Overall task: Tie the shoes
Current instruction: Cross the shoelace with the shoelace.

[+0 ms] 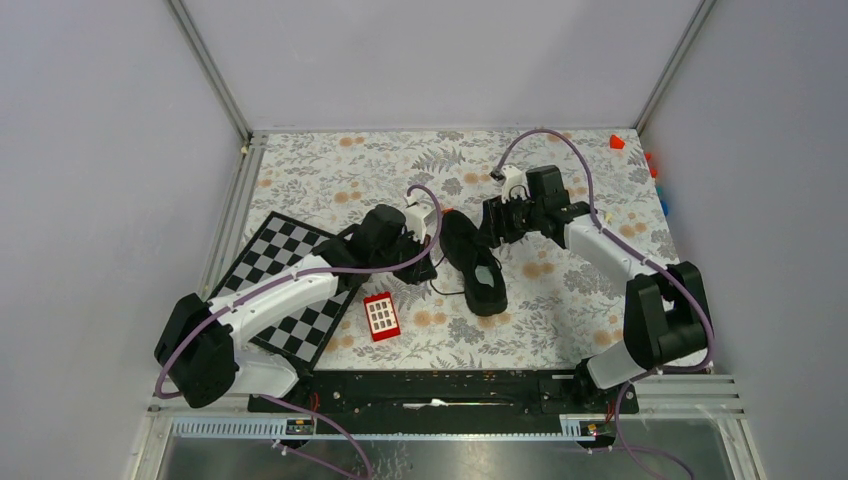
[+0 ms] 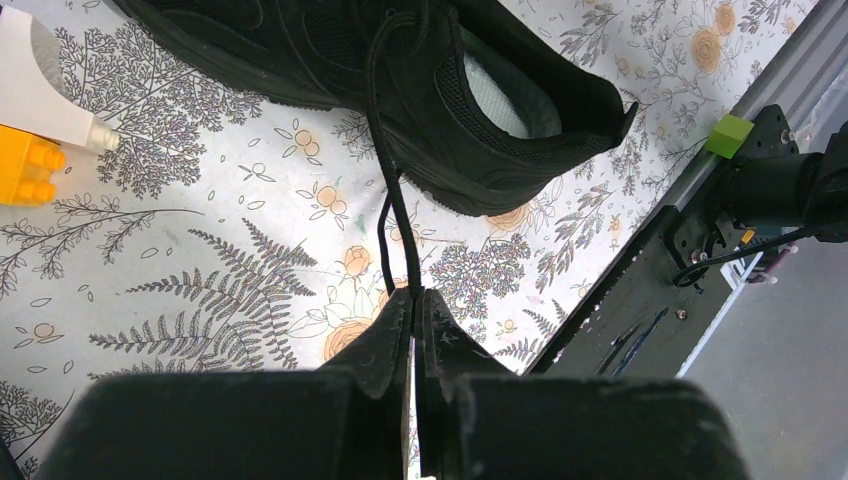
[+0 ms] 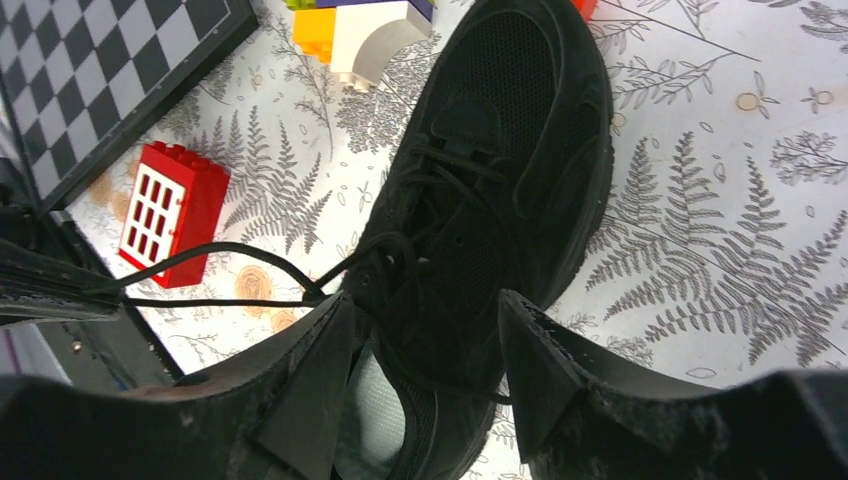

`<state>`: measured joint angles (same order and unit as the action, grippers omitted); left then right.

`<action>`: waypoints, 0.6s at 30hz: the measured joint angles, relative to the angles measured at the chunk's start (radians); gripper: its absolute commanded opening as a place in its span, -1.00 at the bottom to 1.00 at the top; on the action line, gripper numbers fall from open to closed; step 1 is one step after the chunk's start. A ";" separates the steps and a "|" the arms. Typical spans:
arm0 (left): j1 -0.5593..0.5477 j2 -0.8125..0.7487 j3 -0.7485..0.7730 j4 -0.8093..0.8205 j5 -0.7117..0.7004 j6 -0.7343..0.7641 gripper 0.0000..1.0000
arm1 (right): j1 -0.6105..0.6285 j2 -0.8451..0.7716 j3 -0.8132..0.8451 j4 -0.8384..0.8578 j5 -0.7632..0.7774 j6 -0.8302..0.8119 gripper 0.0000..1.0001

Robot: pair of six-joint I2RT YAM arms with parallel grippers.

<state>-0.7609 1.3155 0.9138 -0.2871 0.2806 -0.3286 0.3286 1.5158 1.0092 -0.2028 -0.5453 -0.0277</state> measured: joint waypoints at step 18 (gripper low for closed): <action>0.000 0.000 0.000 -0.004 -0.002 0.000 -1.00 | -0.017 0.079 0.040 0.000 -0.158 0.044 0.00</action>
<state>-0.7609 1.3159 0.9138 -0.2913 0.2790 -0.3283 0.3119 1.5944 1.0492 -0.2031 -0.7033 0.0166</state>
